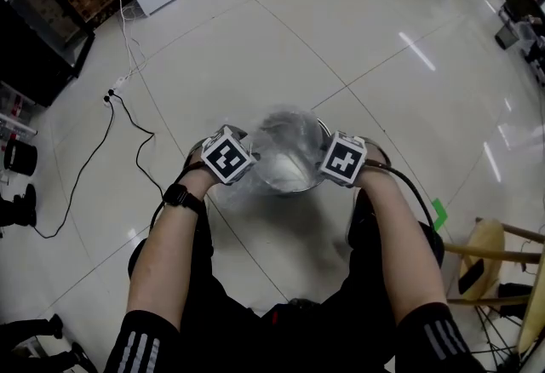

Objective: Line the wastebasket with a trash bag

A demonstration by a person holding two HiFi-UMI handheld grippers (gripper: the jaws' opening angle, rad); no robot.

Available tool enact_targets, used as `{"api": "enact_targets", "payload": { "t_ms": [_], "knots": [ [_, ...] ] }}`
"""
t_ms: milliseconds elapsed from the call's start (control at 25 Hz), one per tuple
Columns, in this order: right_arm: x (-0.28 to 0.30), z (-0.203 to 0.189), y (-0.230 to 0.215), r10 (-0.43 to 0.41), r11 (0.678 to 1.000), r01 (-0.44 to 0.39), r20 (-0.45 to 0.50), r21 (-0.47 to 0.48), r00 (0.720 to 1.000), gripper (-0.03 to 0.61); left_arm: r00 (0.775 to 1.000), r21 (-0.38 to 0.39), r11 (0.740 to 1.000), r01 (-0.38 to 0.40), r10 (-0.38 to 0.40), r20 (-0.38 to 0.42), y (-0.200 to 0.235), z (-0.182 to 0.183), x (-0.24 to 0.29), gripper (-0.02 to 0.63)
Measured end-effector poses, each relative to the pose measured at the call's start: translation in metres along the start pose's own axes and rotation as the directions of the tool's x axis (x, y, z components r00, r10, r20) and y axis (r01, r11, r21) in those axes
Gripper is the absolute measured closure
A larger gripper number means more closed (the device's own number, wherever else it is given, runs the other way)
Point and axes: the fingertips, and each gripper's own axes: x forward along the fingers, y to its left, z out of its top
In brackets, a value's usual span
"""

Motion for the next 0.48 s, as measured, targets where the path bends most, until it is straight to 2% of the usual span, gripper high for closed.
{"api": "enact_targets", "payload": {
  "t_ms": [120,280,360,480],
  "knots": [
    [-0.017,-0.008,-0.009,-0.027,1.000,0.027,-0.012,0.013,1.000,0.380,0.999,0.012,0.999,-0.031,0.031,0.010,0.005,0.004,-0.001,0.373],
    [-0.042,0.019,-0.029,-0.123,0.992,0.127,0.138,-0.019,0.983,0.380,0.996,0.024,0.996,-0.087,0.087,0.026,0.014,0.012,-0.002,0.391],
    [-0.050,0.037,-0.030,-0.144,0.988,0.151,0.219,-0.019,0.965,0.380,0.995,0.028,0.995,-0.096,0.096,0.025,0.015,0.014,0.000,0.457],
    [-0.053,0.057,-0.026,-0.149,0.986,0.162,0.274,-0.028,0.950,0.380,0.996,0.047,0.995,-0.089,0.088,0.012,0.011,0.015,0.005,0.577]
  ]
}}
